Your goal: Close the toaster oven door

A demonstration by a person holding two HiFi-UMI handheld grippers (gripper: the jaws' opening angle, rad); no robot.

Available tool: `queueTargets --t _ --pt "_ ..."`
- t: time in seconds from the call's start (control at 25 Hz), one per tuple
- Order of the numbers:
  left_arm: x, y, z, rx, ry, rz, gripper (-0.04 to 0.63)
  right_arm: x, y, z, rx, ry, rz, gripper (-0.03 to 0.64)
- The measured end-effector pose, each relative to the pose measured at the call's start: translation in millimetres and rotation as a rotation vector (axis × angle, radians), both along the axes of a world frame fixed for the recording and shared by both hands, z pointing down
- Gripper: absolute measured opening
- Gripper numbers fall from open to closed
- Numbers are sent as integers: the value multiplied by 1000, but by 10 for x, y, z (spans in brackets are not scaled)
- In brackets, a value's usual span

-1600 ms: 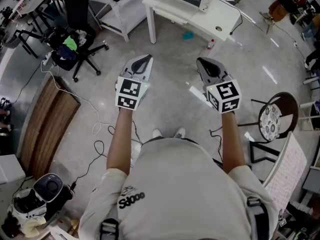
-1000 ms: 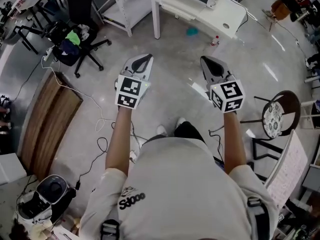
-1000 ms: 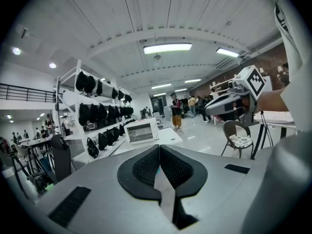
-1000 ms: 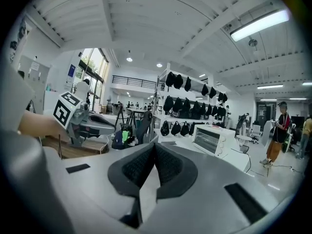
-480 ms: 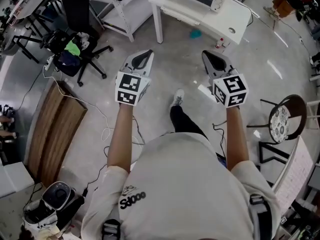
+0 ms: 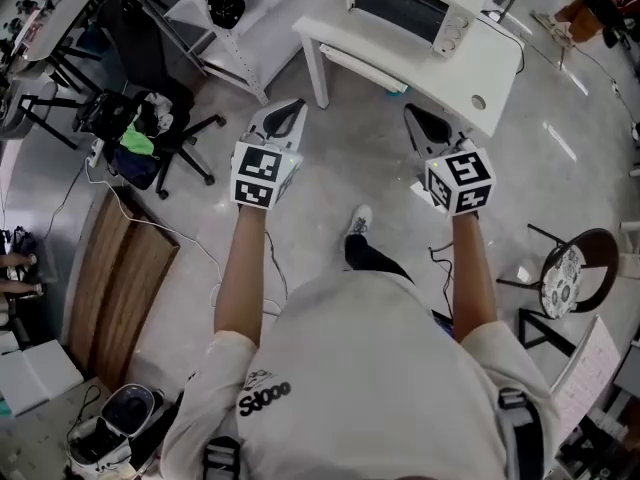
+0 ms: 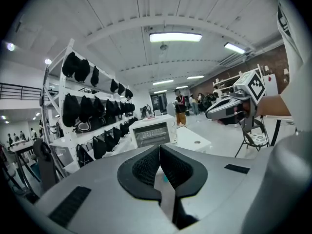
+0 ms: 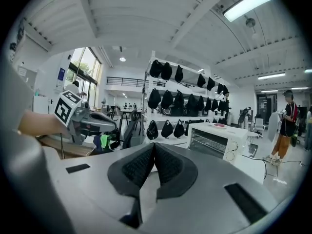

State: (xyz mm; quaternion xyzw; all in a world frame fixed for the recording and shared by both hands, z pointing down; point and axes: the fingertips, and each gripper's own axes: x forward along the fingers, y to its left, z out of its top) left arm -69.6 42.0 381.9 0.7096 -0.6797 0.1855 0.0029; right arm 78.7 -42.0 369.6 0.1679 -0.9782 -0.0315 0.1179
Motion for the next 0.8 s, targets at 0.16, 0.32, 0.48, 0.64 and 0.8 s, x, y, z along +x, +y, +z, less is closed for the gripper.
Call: queueTargets --t 0.16,0.32,0.48,0.64,0.8 --pt "-253 -679 56 -34 24 10 18 -210 -610 51 -14 26 11 8" --pt "-441 -1271 131 -51 39 19 18 -351 -1117 109 -18 24 30 8" --pt "-533 -1669 318 -88 64 26 18 -427 -1482 239 -45 31 57 8" --pt "-659 -1936 543 -131 100 26 18 -466 -1754 399 -87 41 110 8" --pt "-900 -2190 837 -175 165 1 21 -514 -1963 610 -126 77 160 8"
